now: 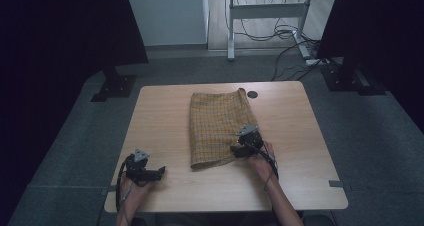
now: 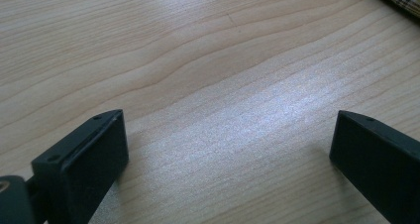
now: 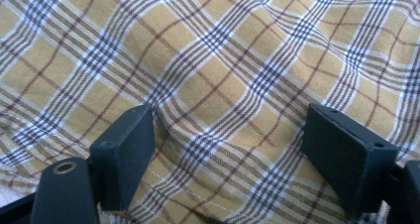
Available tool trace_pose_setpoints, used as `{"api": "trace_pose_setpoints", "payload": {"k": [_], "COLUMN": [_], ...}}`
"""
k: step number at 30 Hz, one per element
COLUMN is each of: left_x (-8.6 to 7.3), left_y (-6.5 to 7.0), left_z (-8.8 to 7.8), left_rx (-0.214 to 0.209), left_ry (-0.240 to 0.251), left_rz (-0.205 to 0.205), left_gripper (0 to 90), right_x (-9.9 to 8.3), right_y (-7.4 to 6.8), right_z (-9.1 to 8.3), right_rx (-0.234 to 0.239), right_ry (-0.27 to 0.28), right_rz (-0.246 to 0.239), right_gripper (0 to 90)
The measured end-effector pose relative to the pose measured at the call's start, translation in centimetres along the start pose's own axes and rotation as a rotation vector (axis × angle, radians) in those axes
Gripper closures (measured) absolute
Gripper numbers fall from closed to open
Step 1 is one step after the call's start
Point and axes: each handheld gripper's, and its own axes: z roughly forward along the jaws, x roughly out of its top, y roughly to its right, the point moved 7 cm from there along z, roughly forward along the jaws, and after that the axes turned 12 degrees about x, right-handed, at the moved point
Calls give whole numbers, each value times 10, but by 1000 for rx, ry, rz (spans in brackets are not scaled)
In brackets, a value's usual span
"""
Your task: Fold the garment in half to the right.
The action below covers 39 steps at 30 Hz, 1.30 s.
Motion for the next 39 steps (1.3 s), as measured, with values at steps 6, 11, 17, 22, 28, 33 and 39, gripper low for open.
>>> {"api": "trace_pose_setpoints", "payload": {"k": [6,11,17,22,28,33,39], "left_x": [0,0,0,0,0,0,0], "left_y": [0,0,0,0,0,0,0], "left_z": [0,0,0,0,0,0,0], "left_rx": [1,2,4,4,5,6,6], "left_ry": [0,0,0,-1,-1,-1,-1], "left_rz": [-1,-1,-3,-4,-4,-5,-5], "left_gripper": [18,18,19,19,19,19,18], "right_x": [1,3,3,2,0,-3,-8], "right_y": [-1,-5,-13,-18,-22,-24,-26], "right_z": [-5,-12,-19,-25,-32,-39,-47], "right_rx": [43,66,94,109,121,125,127], "right_ry": [64,80,94,98,112,124,129], "right_rz": [24,21,10,3,0,5,5], "right_gripper": [154,143,119,95,76,69,65]}}
